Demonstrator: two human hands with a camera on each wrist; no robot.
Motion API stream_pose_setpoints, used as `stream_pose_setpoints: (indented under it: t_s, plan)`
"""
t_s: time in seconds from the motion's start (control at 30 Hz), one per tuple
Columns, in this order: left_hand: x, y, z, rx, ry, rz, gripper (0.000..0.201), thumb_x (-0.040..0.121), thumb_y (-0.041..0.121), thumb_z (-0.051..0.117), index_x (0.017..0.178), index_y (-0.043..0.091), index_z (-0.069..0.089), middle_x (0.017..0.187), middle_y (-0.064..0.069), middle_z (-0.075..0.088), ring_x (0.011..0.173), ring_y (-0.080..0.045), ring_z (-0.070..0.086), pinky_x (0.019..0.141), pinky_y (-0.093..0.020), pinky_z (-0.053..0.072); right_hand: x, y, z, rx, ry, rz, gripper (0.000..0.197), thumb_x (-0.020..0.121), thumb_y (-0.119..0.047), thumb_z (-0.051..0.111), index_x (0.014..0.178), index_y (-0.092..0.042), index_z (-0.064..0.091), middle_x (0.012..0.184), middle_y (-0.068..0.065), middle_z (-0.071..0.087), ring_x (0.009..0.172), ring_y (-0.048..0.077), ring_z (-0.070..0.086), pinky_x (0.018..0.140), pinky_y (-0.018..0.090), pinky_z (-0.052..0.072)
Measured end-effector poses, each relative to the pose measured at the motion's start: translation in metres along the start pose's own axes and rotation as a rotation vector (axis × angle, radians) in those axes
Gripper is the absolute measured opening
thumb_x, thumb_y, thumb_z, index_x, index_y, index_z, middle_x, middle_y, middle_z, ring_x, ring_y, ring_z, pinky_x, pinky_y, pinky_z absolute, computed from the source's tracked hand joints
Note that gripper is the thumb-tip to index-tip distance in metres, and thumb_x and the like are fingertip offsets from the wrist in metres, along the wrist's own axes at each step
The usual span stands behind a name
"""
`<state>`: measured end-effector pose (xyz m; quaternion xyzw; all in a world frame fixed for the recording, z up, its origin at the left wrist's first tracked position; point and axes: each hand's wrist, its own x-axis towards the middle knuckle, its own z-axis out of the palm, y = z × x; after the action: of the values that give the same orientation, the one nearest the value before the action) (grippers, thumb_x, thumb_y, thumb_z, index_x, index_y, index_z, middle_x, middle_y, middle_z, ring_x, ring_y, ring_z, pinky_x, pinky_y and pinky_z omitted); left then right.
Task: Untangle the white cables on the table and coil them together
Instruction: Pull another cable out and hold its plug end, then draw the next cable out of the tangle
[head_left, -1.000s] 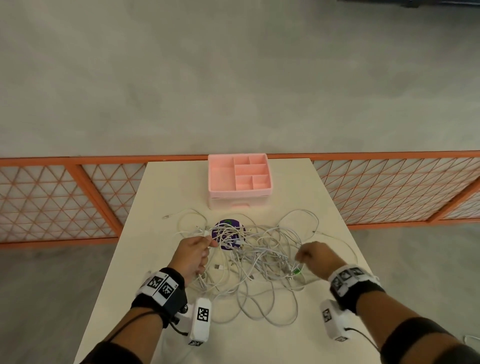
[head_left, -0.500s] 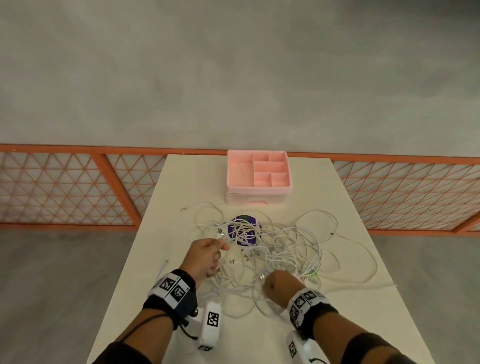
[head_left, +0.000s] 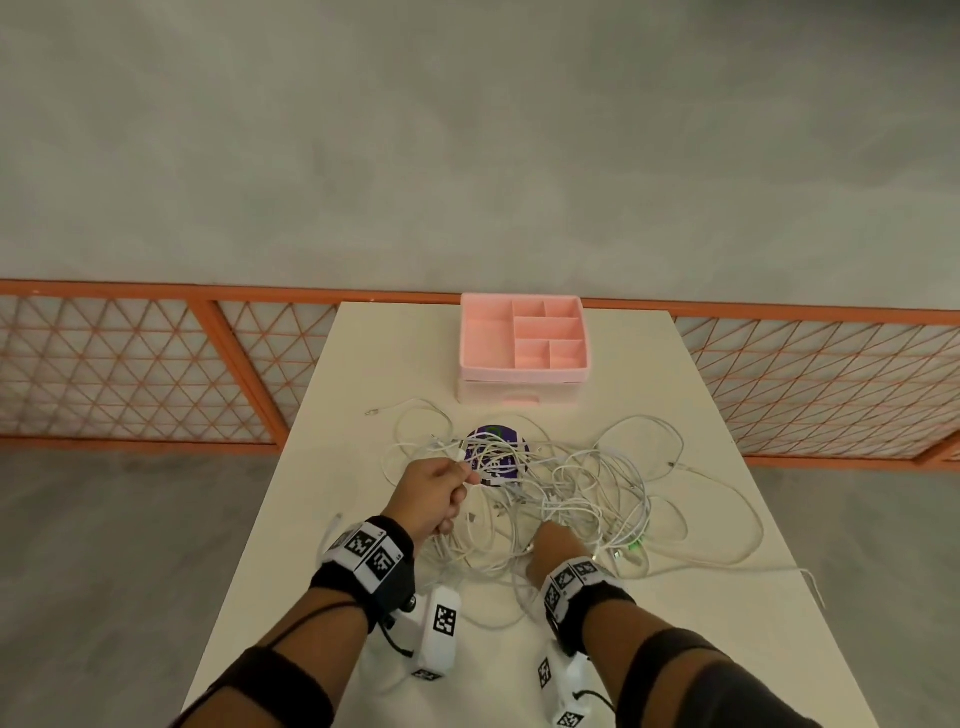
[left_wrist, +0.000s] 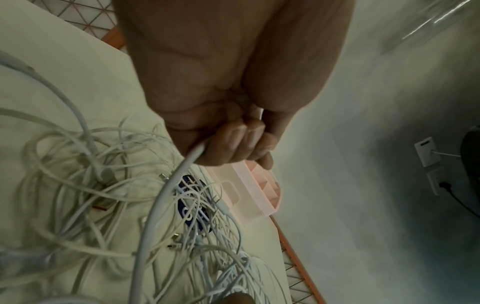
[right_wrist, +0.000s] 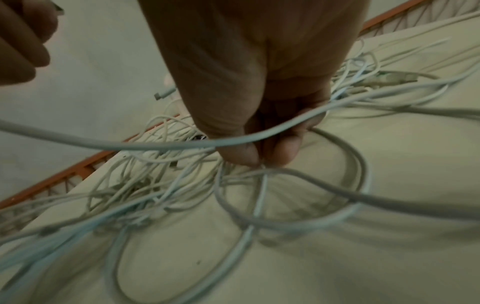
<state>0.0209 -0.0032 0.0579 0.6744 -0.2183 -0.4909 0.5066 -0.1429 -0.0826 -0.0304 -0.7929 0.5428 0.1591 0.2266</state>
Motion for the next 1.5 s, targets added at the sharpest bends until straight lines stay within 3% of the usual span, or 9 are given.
stream_pose_setpoints:
  t_s: [0.17,0.4,0.53,0.73,0.87,1.0,1.23,1.37,1.5]
  plan:
    - [0.005,0.010,0.003,0.006,-0.017,0.021,0.029,0.103,0.019,0.049,0.087,0.004,0.068,0.054,0.003,0.045,0.043,-0.010,0.033,0.043,-0.020,0.025,0.007,0.002,-0.029,0.087,-0.006,0.034,0.042,0.085,-0.024,0.067,0.120,-0.004,0.057,0.122,0.010,0.062,0.113,0.024,0.062,0.087,0.028,0.053]
    - [0.014,0.022,0.012,-0.002,-0.033,0.042,0.028,0.104,0.019,0.048,0.087,0.005,0.066,0.057,0.000,0.049,0.042,-0.011,0.038,0.042,-0.020,0.029,-0.003,-0.014,-0.119,0.340,0.010,-0.048,0.016,0.081,-0.015,0.058,0.069,-0.006,0.055,0.067,0.009,0.061,0.066,0.026,0.063,0.054,0.026,0.047]
    - [0.014,0.029,0.022,-0.045,-0.035,0.026,0.029,0.105,0.018,0.046,0.085,0.005,0.063,0.060,-0.004,0.050,0.043,-0.013,0.039,0.040,-0.019,0.028,-0.016,-0.024,-0.165,0.534,0.130,-0.209,0.020,0.090,-0.015,0.063,0.087,0.004,0.063,0.069,0.010,0.064,0.061,0.027,0.069,0.057,0.033,0.056]
    - [0.011,0.040,0.036,-0.171,-0.014,0.012,0.033,0.106,0.021,0.043,0.084,0.006,0.062,0.066,-0.010,0.063,0.048,-0.018,0.055,0.045,-0.023,0.039,-0.028,-0.043,-0.172,0.984,0.344,-0.359,0.009,0.097,-0.016,0.053,0.089,-0.012,0.050,0.066,0.008,0.056,0.052,0.021,0.052,0.056,0.040,0.053]
    - [0.014,0.046,0.041,-0.332,0.015,0.036,0.033,0.106,0.017,0.038,0.098,0.001,0.065,0.091,-0.018,0.072,0.068,-0.024,0.069,0.055,-0.029,0.053,-0.029,-0.042,-0.135,0.929,0.257,-0.365,0.011,0.095,-0.017,0.057,0.088,-0.010,0.053,0.067,0.007,0.061,0.050,0.019,0.055,0.047,0.032,0.049]
    - [0.019,0.048,0.043,-0.435,0.057,0.030,0.031,0.106,0.019,0.039,0.094,0.003,0.063,0.086,-0.016,0.070,0.075,-0.028,0.069,0.067,-0.036,0.055,-0.027,-0.040,-0.111,0.900,0.189,-0.370,0.012,0.093,-0.015,0.058,0.085,-0.010,0.050,0.061,0.007,0.059,0.045,0.019,0.053,0.049,0.037,0.049]
    - [0.021,0.054,0.046,-0.515,0.180,0.082,0.033,0.107,0.023,0.037,0.080,0.010,0.049,0.058,-0.002,0.039,0.039,-0.014,0.050,0.056,-0.032,0.048,-0.026,-0.028,-0.106,0.716,0.104,-0.483,0.015,0.091,-0.017,0.063,0.082,-0.009,0.054,0.067,0.006,0.067,0.055,0.022,0.063,0.061,0.038,0.056]
    - [0.026,0.063,0.031,-0.530,0.250,0.099,0.036,0.108,0.030,0.034,0.077,0.015,0.045,0.059,0.002,0.028,0.037,-0.008,0.025,0.039,-0.018,0.024,-0.011,0.008,-0.083,0.362,0.077,-0.425,0.030,0.086,-0.014,0.059,0.064,-0.022,0.040,0.066,-0.005,0.048,0.059,0.010,0.045,0.065,0.030,0.045]
    - [0.027,0.060,0.024,-0.468,0.260,0.082,0.037,0.108,0.030,0.033,0.076,0.016,0.046,0.054,0.005,0.030,0.035,-0.006,0.022,0.036,-0.015,0.017,-0.007,0.039,-0.067,0.311,0.063,-0.320,0.036,0.084,-0.012,0.061,0.060,-0.026,0.037,0.069,-0.012,0.045,0.061,0.001,0.041,0.061,0.018,0.037]
